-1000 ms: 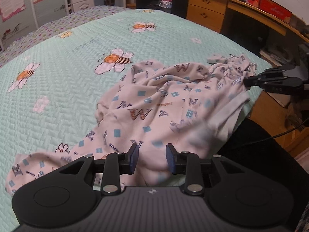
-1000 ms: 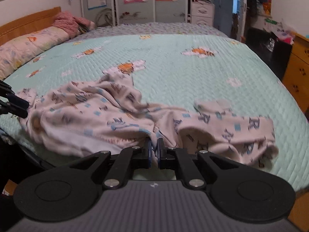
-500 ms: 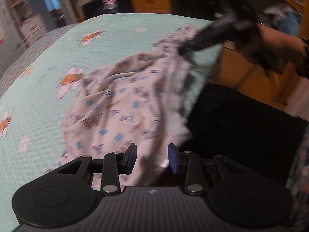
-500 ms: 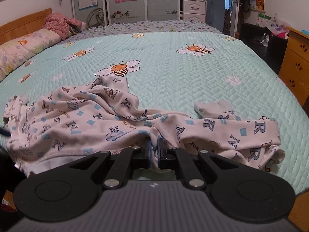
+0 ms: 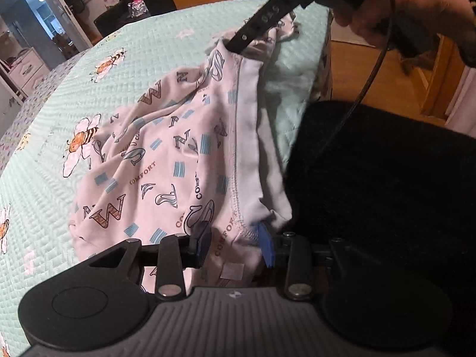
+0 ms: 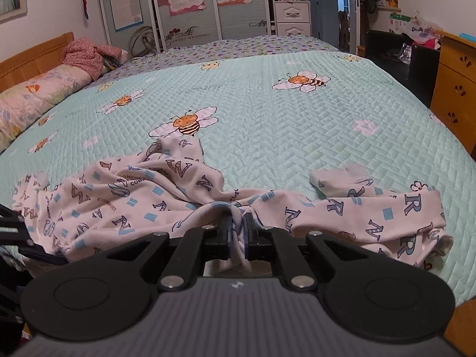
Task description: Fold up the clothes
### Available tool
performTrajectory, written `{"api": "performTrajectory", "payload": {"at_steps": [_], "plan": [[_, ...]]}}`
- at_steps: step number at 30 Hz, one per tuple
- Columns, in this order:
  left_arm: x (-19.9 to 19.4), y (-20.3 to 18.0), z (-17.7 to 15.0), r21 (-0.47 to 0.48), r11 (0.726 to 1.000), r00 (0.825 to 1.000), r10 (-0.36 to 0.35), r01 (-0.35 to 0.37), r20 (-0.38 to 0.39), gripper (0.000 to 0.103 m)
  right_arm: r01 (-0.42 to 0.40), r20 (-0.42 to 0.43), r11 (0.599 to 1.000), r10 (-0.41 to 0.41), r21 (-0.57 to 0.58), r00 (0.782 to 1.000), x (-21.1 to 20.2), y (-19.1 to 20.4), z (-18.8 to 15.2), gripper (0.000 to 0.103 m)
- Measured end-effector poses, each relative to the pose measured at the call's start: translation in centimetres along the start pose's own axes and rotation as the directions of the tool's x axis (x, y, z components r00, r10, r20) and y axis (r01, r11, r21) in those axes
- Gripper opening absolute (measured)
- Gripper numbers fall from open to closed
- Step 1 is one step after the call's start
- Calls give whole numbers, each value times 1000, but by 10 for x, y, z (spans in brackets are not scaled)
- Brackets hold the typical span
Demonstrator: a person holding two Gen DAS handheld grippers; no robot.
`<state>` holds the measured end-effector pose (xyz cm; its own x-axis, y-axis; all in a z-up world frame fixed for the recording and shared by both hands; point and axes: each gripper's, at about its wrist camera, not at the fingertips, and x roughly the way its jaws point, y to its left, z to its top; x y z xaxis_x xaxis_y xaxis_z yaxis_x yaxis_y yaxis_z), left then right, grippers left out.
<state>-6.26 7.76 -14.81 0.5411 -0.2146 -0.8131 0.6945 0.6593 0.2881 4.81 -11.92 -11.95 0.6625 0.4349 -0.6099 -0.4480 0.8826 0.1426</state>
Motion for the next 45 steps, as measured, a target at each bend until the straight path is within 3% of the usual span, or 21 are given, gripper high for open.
{"api": "performTrajectory", "payload": {"at_steps": [1, 3, 4, 8, 11, 14, 16, 18, 23, 26, 29, 30, 33, 34, 36, 38, 41, 45], "plan": [[2, 1, -1, -4, 1000, 1000, 5, -5, -1, 34, -2, 0, 1000, 2, 6, 1000, 1, 0, 0, 11], [2, 6, -1, -33, 999, 1000, -4, 4, 2, 13, -6, -2, 1000, 6, 17, 1000, 1, -1, 0, 11], [0, 9, -1, -53, 999, 1000, -8, 9, 14, 10, -7, -2, 1000, 7, 21, 1000, 2, -1, 0, 11], [-21, 25, 0, -160, 986, 995, -26, 41, 95, 9, -6, -8, 999, 6, 36, 1000, 2, -4, -1, 11], [-42, 55, -7, -326, 941, 982, -30, 91, 188, 9, -41, -7, 996, 42, 85, 999, -1, -8, 0, 13], [-64, 86, -14, -480, 864, 960, -16, 154, 279, 9, -107, 11, 984, 107, 142, 994, -7, -12, 3, 14], [-78, 107, -19, -570, 797, 942, 3, 202, 337, 9, -162, 44, 975, 157, 149, 987, -14, -13, 6, 25], [-92, 127, -24, -649, 718, 920, 29, 253, 390, 9, -158, 66, 982, 152, 99, 986, -20, -10, 9, 33], [-69, 136, -40, -742, 603, 927, 13, 293, 376, 9, -86, 88, 989, 96, -119, 991, -31, 8, 7, 41], [-57, 149, -45, -803, 508, 925, 28, 313, 378, 9, -39, 121, 975, 67, -221, 990, -39, 20, 7, 41], [-43, 174, -50, -848, 409, 924, 29, 337, 382, 9, 13, 125, 993, 2, -121, 992, -28, 9, 18, 49], [-36, 181, -51, -867, 379, 931, 37, 323, 363, 9, 39, 108, 997, -32, -64, 994, -20, 2, 24, 53], [-17, 197, -60, -915, 256, 944, 29, 312, 330, 9, 69, 69, 997, -67, -19, 995, 2, -8, 35, 53], [-11, 199, -66, -925, 217, 946, 22, 312, 324, 9, 47, 72, 999, -45, -21, 996, 6, -9, 37, 53], [0, 202, -78, -939, 141, 949, 5, 312, 316, 9, -69, 107, 993, 79, -95, 991, -2, 1, 35, 52], [6, 203, -88, -946, 98, 951, -6, 309, 310, 11, -107, 102, 968, 133, -226, 986, -7, 16, 29, 52], [8, 202, -99, -946, 54, 947, -9, 320, 320, 12, -64, 60, 907, 97, -416, 993, -3, 38, 17, 52], [0, 203, -99, -941, 64, 943, -4, 331, 332, 15, -70, 10, 867, 86, -494, 996, 9, 48, 16, 52]]}}
